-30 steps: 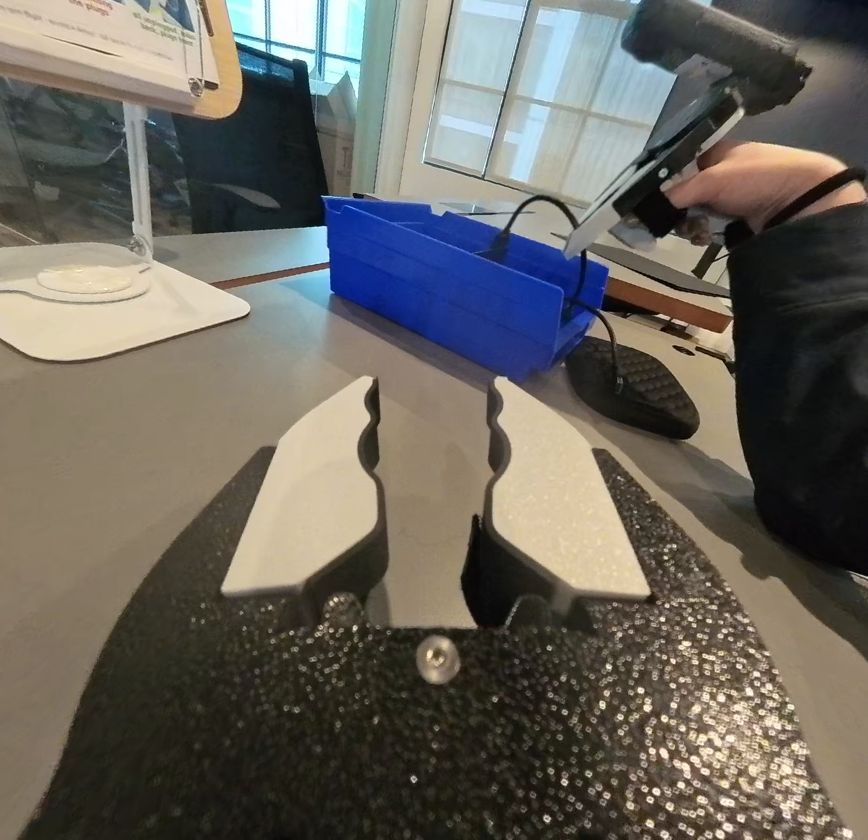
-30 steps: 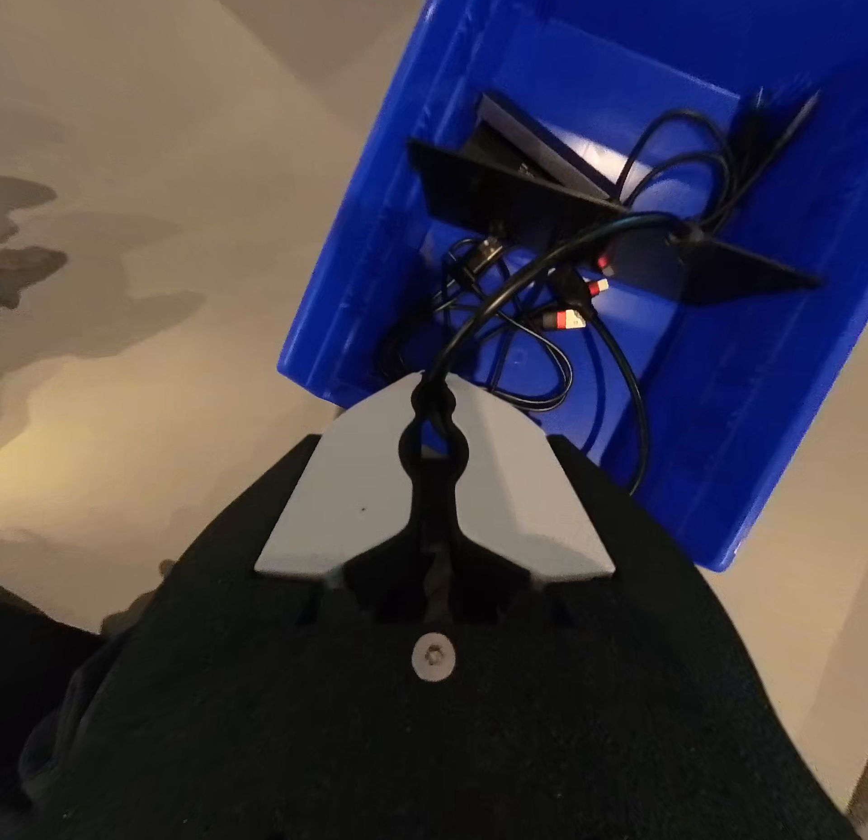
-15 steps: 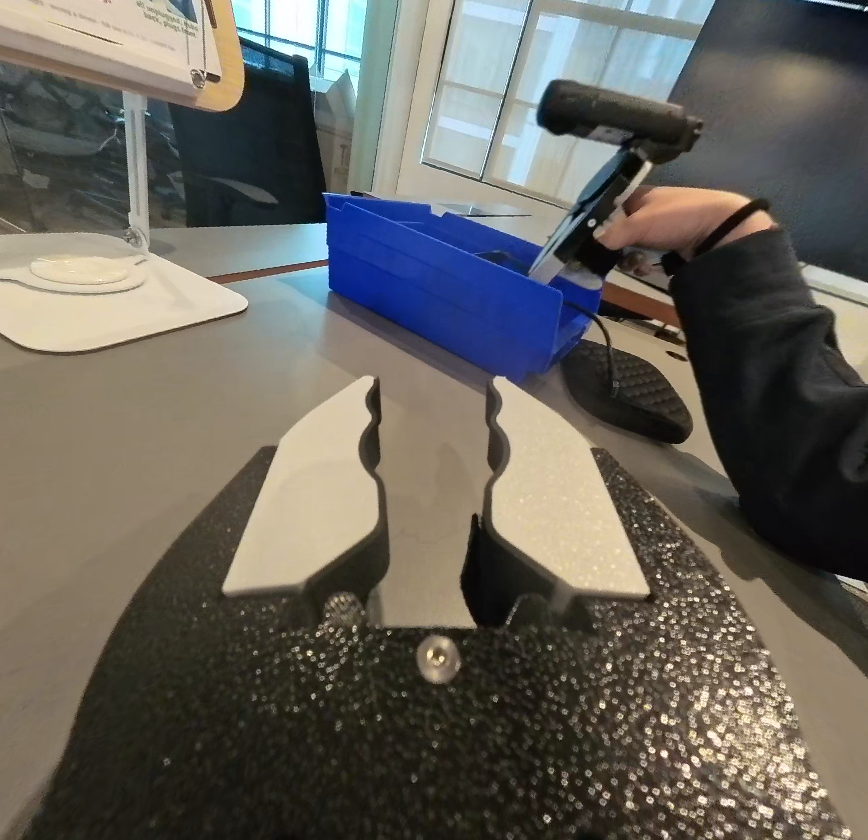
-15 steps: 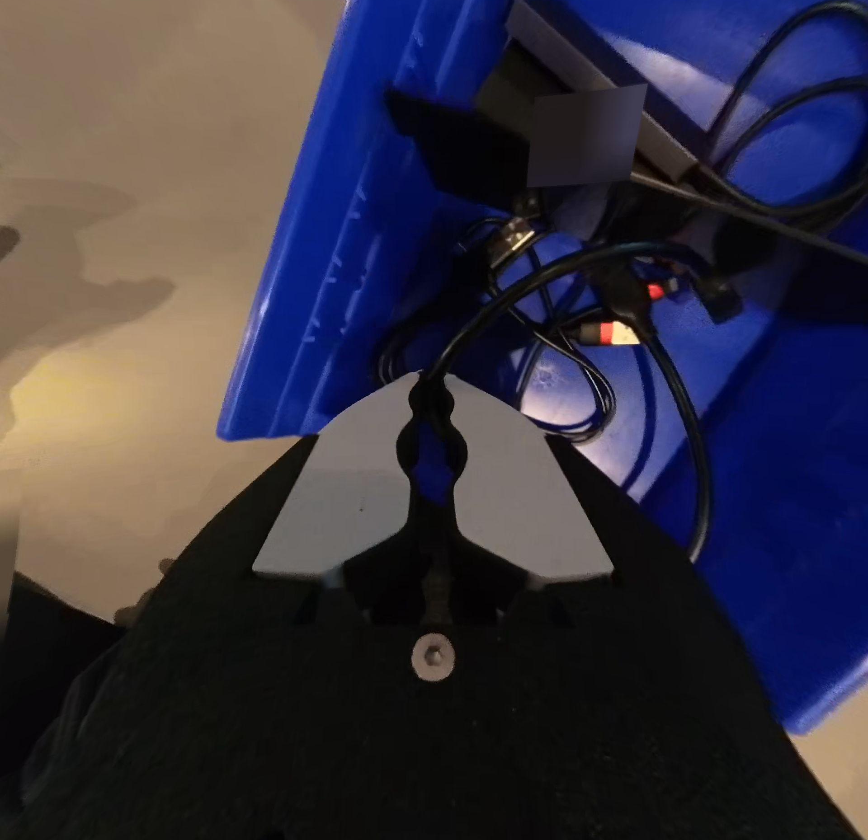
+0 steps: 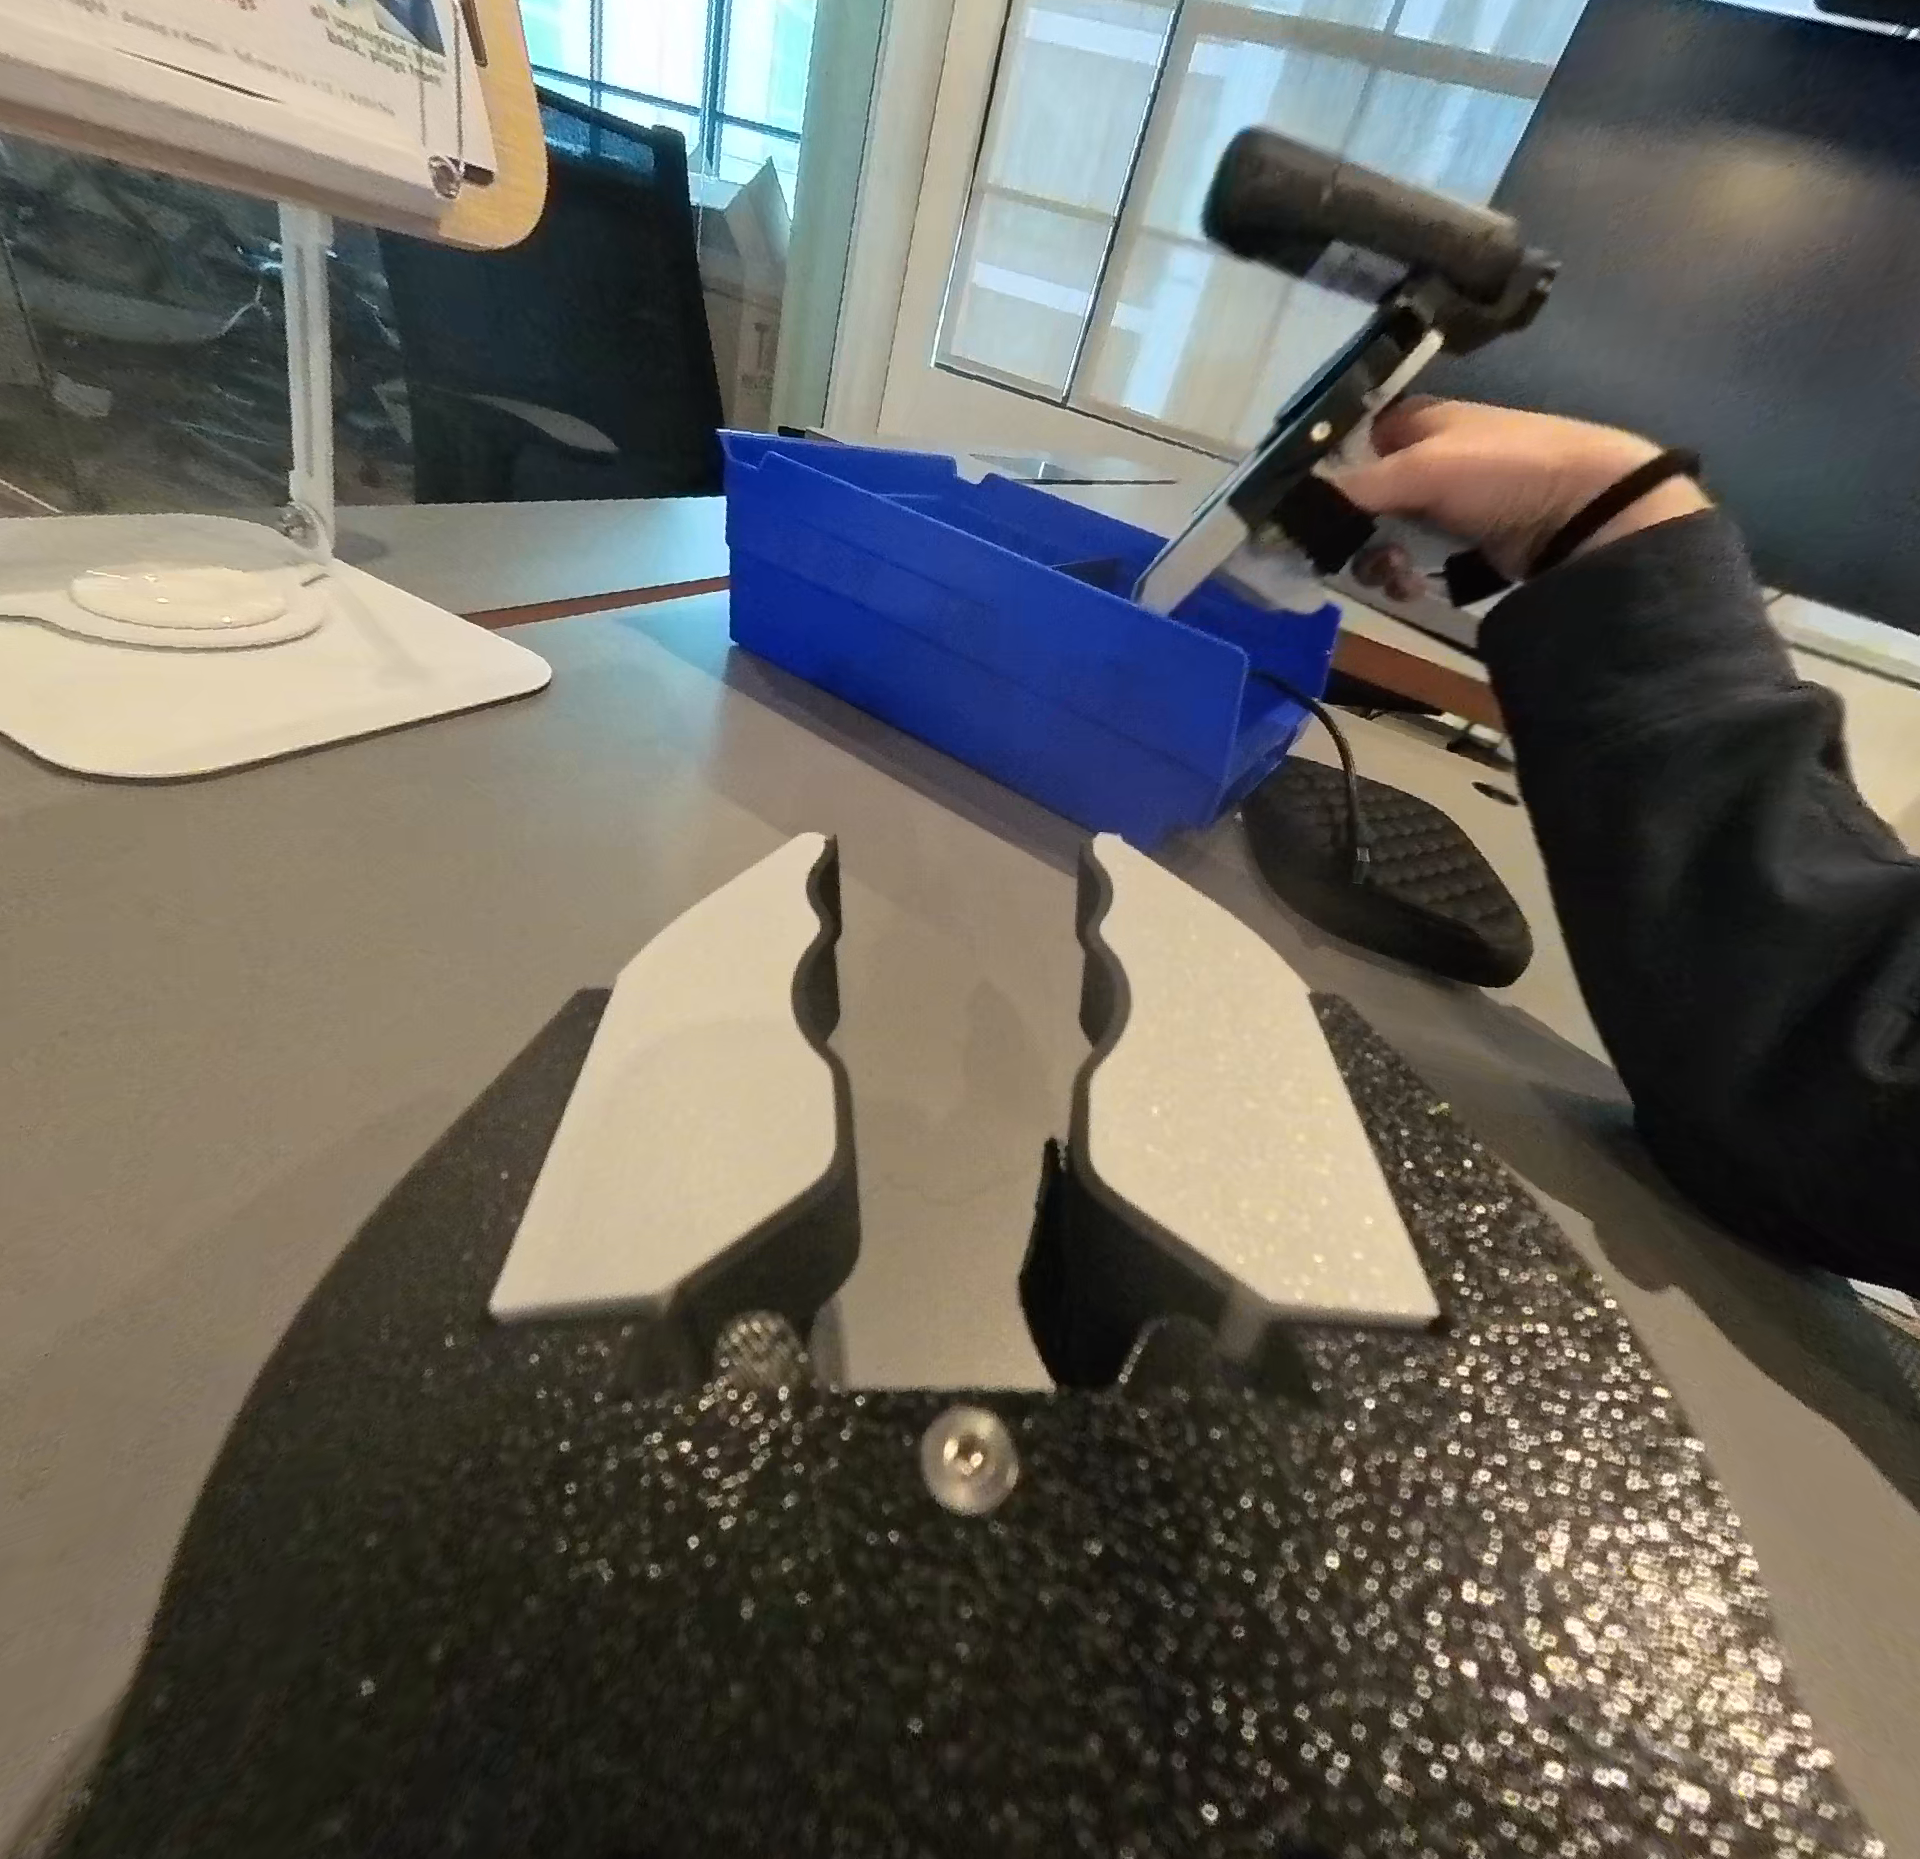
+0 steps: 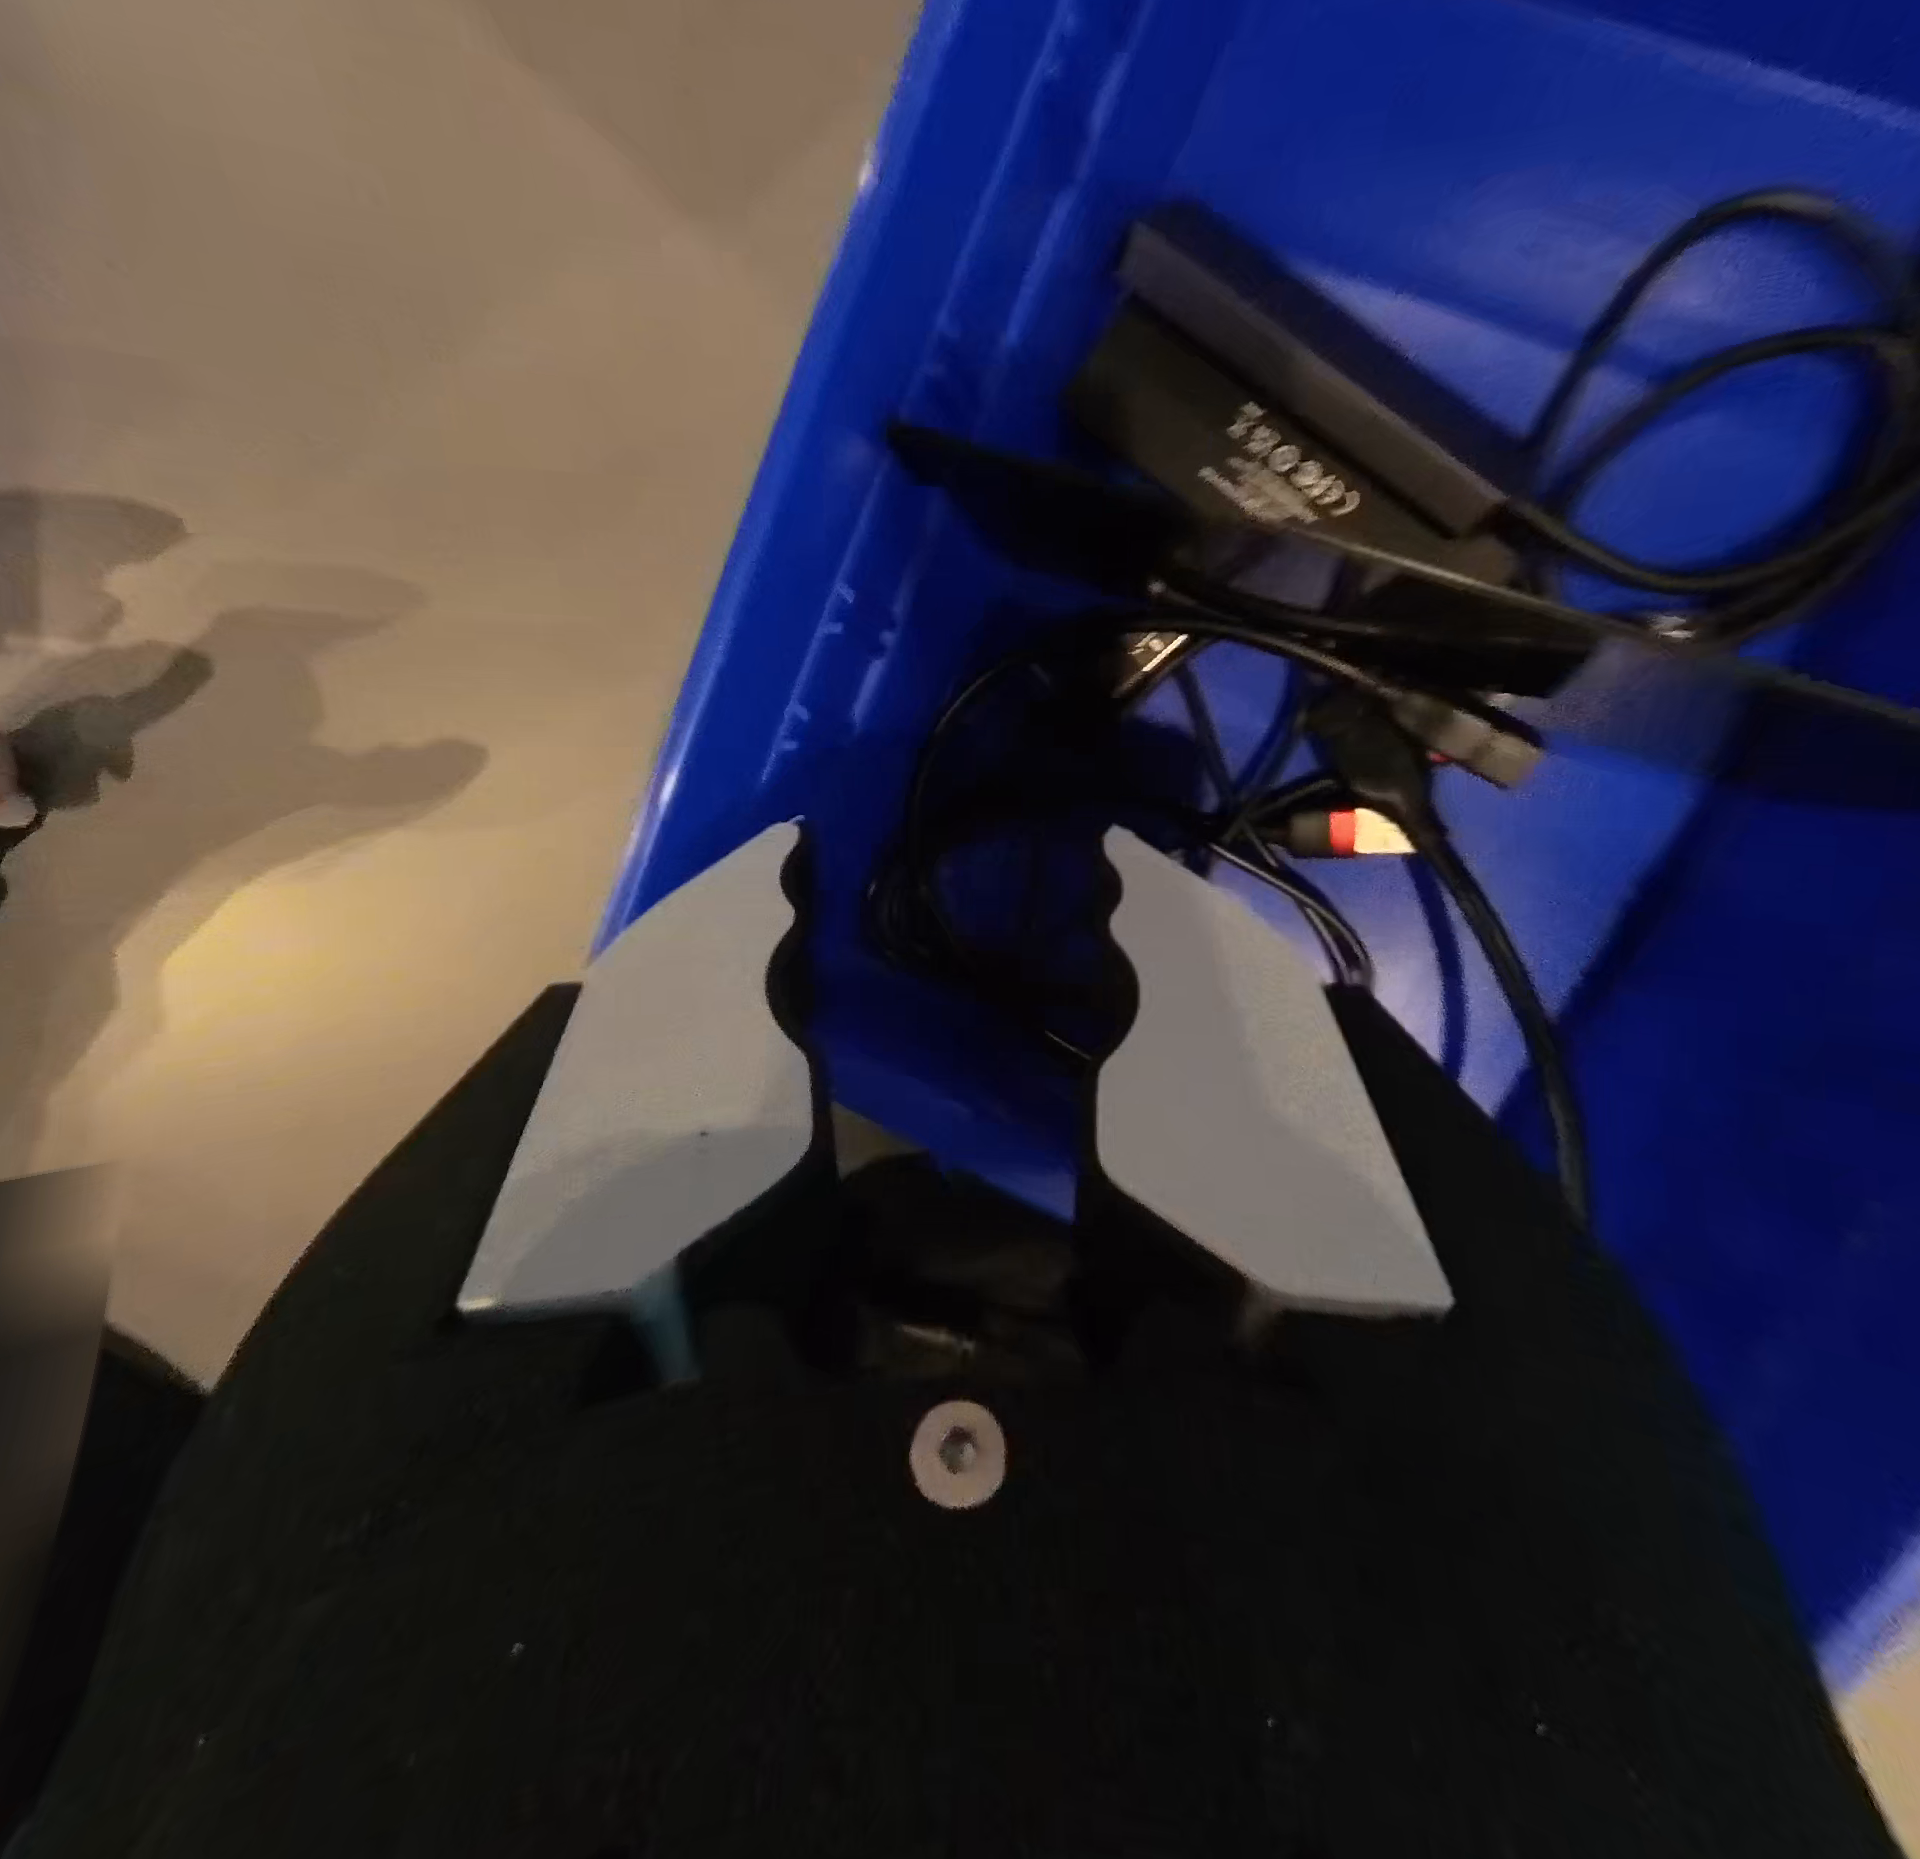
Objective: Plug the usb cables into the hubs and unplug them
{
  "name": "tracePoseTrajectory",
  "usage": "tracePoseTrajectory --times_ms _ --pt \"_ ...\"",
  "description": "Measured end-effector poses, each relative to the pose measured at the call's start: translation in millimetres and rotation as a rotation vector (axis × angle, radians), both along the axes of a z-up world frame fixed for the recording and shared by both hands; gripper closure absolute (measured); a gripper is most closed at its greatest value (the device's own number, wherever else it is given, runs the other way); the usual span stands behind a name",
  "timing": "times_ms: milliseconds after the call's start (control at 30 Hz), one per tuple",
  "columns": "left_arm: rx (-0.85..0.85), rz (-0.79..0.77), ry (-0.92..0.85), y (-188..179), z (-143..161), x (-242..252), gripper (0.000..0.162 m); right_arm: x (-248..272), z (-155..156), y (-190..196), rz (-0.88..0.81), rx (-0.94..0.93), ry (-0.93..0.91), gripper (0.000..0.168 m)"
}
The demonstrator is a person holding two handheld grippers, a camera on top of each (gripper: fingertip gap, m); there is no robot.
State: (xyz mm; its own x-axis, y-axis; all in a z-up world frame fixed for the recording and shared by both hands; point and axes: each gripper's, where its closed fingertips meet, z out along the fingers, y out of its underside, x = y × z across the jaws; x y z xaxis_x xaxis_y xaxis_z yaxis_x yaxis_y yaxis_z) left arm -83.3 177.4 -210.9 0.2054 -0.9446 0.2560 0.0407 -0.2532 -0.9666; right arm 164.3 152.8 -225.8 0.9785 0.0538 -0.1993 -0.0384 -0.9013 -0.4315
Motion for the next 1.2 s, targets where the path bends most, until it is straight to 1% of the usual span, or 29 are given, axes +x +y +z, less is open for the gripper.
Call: tracePoseTrajectory --times_ms 67,133,167,267,367,467,533,567,633,733,800,867,967,1100,1200 --pt "0.0 0.001 0.0 0 0 0 0.119 4 19 -1 -0.015 0.083 -0.048 0.112" --pt "0.002 0.002 0.002 0 0 0 0.119 4 47 5 -0.015 0.222 -0.106 0.104" --pt "0.003 0.003 0.001 0 0 0 0.119 2 63 9 -0.005 0.305 -0.138 0.103" --pt "0.007 0.009 -0.001 1 1 -1 0.118 -10 113 22 0.032 0.57 -0.263 0.103" --pt "0.019 0.041 -0.01 5 5 -4 0.117 -34 163 36 0.08 0.869 -0.359 0.103" --pt "0.047 0.102 -0.022 12 11 -11 0.116 -53 204 47 0.011 1.15 -0.395 0.103" --pt "0.061 0.155 -0.033 19 15 -17 0.116 -62 221 50 -0.047 1.327 -0.407 0.107" --pt "0.069 0.184 -0.036 23 16 -20 0.115 -64 226 51 -0.07 1.397 -0.439 0.109" --pt "0.088 0.25 -0.036 31 19 -28 0.114 -65 226 54 -0.108 1.465 -0.551 0.115" --pt "0.124 0.366 -0.028 43 24 -41 0.113 -62 222 57 -0.143 1.472 -0.775 0.118" --pt "0.148 0.437 -0.019 50 27 -50 0.112 -63 220 58 -0.138 1.457 -0.847 0.121" --pt "0.174 0.517 0.011 56 31 -60 0.11 -66 221 58 -0.128 1.457 -0.84 0.121" --pt "0.251 0.649 0.087 66 42 -81 0.11 -65 221 57 -0.124 1.46 -0.766 0.12" --pt "0.412 0.837 0.18 73 71 -120 0.113 -55 222 52 -0.142 1.442 -0.697 0.118" --pt "0.546 1.009 0.253 74 96 -158 0.116 -45 221 48 -0.152 1.421 -0.655 0.119"
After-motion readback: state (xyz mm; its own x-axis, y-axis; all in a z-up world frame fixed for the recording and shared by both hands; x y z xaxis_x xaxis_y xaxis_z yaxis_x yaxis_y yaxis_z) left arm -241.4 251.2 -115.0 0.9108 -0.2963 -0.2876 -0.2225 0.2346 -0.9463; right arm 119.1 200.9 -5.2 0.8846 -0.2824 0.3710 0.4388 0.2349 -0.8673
